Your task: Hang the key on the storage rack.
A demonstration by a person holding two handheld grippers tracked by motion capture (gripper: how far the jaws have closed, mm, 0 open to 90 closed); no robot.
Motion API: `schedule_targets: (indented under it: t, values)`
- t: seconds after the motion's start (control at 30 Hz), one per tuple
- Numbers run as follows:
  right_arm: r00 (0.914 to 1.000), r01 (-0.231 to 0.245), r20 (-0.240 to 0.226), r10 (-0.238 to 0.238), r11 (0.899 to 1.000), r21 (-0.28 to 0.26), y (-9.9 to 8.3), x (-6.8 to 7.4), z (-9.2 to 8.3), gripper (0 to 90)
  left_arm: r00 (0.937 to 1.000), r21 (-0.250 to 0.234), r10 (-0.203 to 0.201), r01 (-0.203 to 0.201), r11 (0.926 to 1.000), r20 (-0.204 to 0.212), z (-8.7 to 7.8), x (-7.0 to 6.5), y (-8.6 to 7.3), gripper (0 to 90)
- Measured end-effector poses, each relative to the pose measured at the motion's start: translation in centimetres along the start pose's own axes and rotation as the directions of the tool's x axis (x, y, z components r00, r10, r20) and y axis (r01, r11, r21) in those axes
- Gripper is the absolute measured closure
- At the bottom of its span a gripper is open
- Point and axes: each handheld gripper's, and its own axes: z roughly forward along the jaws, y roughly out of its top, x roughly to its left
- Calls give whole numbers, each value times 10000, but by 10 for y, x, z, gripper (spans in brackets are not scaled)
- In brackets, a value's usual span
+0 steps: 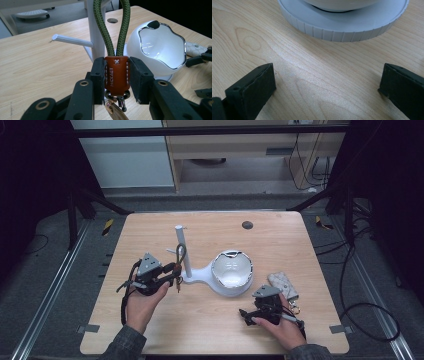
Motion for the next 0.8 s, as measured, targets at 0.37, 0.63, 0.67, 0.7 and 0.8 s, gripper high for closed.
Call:
schedule_targets:
  t: [0.37,0.63,0.67,0.7,0.8]
  values:
    - [10000,-28,14,28,10000,9,0,0,0,2,9999,158,-119,120,9998,-46,10,3,0,659]
    - [10000,-54,1,54,10000,20,0,1,0,2,9999,263,-139,141,9996,-61,15,3,2,658]
    - [10000,-54,1,54,10000,20,0,1,0,2,9999,263,-139,141,9996,-61,15,3,2,657]
    - [10000,-17,7,17,10000,13,0,0,0,2,9999,283,-120,121,9995,-58,16,3,2,657]
    - [10000,-41,2,41,10000,18,0,1,0,2,9999,337,-99,102,9994,-91,17,4,1,632]
